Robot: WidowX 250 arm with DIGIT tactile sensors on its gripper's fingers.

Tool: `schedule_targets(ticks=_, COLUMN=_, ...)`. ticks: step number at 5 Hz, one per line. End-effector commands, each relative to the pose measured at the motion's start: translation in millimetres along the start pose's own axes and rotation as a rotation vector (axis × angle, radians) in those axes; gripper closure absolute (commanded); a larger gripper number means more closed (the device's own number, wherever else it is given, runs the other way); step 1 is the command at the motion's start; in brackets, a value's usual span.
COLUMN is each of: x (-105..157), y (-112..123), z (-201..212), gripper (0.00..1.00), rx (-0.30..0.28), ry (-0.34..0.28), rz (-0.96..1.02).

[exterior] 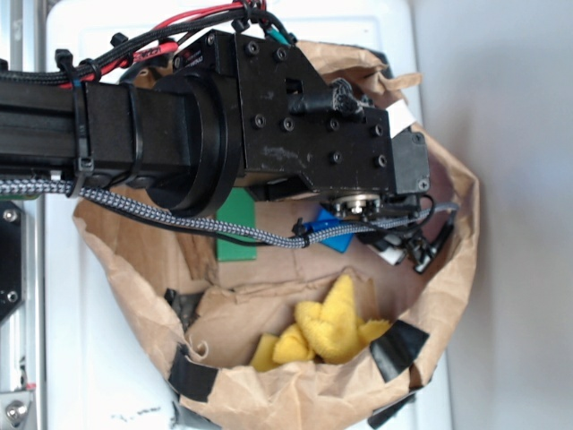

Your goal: Grab the blue block.

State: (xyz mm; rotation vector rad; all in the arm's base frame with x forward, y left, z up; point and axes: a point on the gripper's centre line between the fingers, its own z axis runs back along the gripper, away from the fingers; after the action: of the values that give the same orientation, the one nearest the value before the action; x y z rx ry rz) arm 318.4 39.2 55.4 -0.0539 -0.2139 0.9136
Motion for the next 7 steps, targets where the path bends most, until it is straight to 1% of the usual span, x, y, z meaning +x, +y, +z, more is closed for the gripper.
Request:
schedule_targets(ticks=1, x=-27.7, y=23.0, z=2.7, gripper=0.00, rx=-0.020, ry=-0.033, rz=-0.036)
schedule_targets(ticks=2, x=-47.2, y=42.3, z=-1.7, gripper=0.00, rx=-0.022, ry=-0.047, rz=-0.069)
schedule_targets(ticks=3, x=-54.7, y=54.7, z=0.8, gripper=1.00, rx=-0.009, ry=-0.050, rz=-0.059)
schedule_targets(ticks=4, x=-59.8, y=67.4, z=5.6, gripper=0.69, rx=-0.018, ry=-0.052, rz=-0.068)
schedule_targets(ticks=5, x=-59.8, y=67.4, z=5.6, gripper=0.00, rx=-0.018, ry=-0.052, rz=-0.068)
schedule_targets(ticks=7, x=-59.8, y=67.4, z=5.6, gripper=0.00, rx=-0.018, ry=-0.052, rz=-0.068)
